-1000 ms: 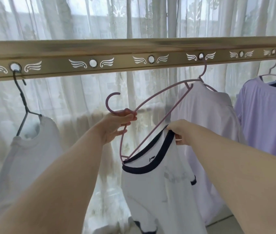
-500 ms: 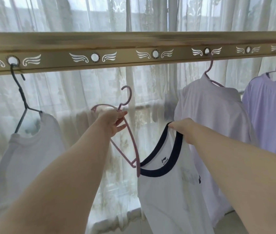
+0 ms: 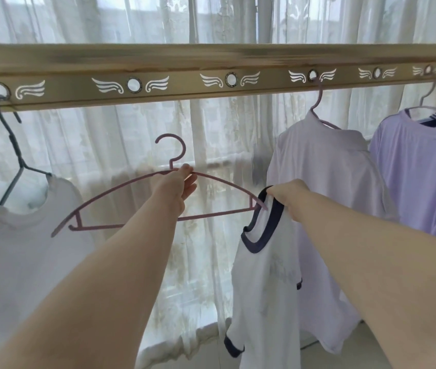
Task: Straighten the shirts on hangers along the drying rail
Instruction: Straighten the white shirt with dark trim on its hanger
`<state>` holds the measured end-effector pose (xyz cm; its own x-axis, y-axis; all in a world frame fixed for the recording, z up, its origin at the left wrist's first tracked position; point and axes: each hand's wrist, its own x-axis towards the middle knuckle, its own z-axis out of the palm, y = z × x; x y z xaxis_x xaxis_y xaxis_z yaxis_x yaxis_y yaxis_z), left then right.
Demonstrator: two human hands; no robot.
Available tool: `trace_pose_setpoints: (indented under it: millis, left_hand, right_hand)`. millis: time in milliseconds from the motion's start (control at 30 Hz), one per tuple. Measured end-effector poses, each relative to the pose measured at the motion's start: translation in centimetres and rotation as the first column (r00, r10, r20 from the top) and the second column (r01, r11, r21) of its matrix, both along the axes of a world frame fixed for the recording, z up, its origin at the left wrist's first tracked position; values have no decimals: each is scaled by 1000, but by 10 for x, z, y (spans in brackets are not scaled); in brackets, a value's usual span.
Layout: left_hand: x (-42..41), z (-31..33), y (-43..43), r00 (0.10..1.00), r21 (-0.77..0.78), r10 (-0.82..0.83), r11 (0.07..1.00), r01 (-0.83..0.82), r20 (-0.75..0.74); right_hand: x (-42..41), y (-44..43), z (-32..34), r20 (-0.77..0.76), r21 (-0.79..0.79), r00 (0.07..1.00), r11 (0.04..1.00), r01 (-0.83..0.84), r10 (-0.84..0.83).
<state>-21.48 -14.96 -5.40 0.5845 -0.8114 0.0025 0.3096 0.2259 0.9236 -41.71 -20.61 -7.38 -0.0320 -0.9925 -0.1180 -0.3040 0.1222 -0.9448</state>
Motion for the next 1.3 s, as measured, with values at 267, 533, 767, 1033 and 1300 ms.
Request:
trace_pose_setpoints:
  millis: [267, 533, 767, 1033, 1300]
  left_hand:
    - [-5, 1, 5, 999, -133, -30, 991, 24, -44]
    - [-58, -37, -12, 962, -73, -44, 997, 26, -270]
    - [-66, -28, -12, 910, -93, -110, 993, 80, -399]
    - [-63, -16, 4, 866, 80, -410, 911, 405, 287]
    - [-13, -22, 6, 213, -54, 140, 930, -364, 967]
  right_hand:
    - [18, 3, 1, -64, -85, 998, 996, -32, 27]
    - [46, 26, 29, -7, -275, 940, 904, -328, 340]
    - [26, 23, 56, -803, -350, 595, 812, -466, -5]
    - [8, 8, 34, -634, -298, 770, 898, -324, 67]
    - [-5, 3, 32, -588, -299, 801, 890, -345, 113]
